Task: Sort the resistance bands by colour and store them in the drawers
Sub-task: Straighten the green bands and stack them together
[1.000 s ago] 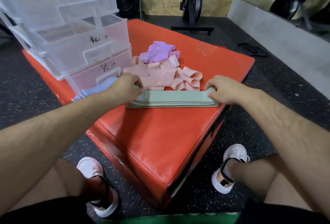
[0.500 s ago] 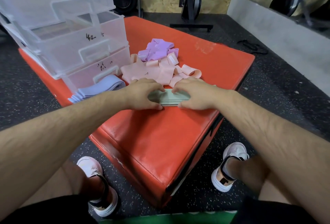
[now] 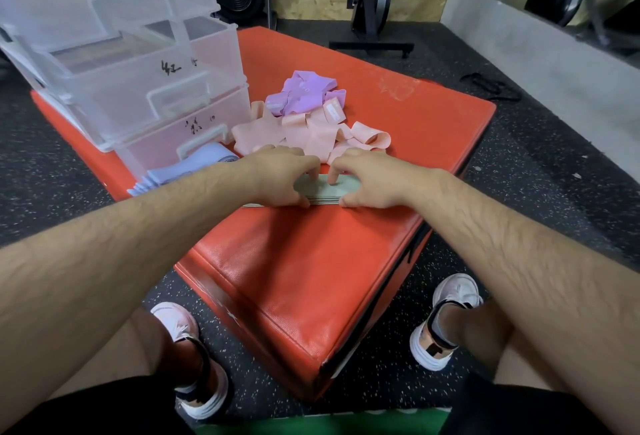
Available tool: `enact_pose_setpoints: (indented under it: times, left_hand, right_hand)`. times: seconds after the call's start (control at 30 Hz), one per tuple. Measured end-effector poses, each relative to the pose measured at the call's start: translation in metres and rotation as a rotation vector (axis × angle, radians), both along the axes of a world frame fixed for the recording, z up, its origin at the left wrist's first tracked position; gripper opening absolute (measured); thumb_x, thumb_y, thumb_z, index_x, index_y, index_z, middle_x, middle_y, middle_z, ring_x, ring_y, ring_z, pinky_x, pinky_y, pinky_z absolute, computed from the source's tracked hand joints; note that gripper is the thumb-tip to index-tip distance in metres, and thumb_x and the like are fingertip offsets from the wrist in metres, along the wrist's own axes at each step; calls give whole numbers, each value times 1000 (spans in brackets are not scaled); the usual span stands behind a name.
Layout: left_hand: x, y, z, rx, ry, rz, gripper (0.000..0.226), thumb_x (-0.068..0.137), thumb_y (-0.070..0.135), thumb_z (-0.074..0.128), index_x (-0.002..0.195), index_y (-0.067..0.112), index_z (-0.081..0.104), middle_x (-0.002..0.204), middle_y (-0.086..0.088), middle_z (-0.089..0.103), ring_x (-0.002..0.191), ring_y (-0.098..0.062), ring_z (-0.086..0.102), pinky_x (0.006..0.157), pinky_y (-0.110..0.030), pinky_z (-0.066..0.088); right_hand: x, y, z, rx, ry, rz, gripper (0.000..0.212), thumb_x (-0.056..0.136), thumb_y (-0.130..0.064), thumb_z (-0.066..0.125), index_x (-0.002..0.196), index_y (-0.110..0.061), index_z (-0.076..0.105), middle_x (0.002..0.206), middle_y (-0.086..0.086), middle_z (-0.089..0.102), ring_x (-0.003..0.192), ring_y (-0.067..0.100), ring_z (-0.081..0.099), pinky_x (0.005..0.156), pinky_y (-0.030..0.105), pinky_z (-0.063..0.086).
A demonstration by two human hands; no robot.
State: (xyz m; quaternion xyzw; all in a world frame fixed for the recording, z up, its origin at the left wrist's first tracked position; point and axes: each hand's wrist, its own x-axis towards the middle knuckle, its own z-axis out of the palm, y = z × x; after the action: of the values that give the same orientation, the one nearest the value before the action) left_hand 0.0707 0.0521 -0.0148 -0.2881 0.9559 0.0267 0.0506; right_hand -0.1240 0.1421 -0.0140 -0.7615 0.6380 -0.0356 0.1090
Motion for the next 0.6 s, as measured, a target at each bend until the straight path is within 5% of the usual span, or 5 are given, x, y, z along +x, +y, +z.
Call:
enact_pose_setpoints:
  times: [0.33, 0.47, 0.6]
  left_hand:
    - [-13, 1, 1, -31, -61, 13, 47, 76, 55, 72, 109, 31, 49, 115, 3, 53, 111, -23, 47, 86, -37, 41]
    - [-23, 9, -5, -36, 149, -72, 50, 73, 63, 68, 105, 25, 57, 115, 3, 46, 108, -22, 43, 93, -41, 44]
    - [-39, 22, -10, 94, 288, -147, 47, 76, 58, 61, 113, 28, 60, 111, 12, 45, 105, -19, 44, 94, -43, 45]
  right_hand:
    - [-18, 6, 7, 58, -143, -85, 46, 82, -42, 76, 123, -31, 60, 123, -13, 55, 113, 9, 51, 96, 29, 43]
    - [-52, 18, 28, -80, -182, -324, 25, 90, -36, 67, 112, -24, 66, 110, -4, 65, 102, 19, 62, 91, 35, 51]
    - [-83, 38, 28, 36, -140, -587, 31, 88, -34, 67, 115, -19, 64, 111, 2, 67, 98, 20, 63, 84, 33, 51]
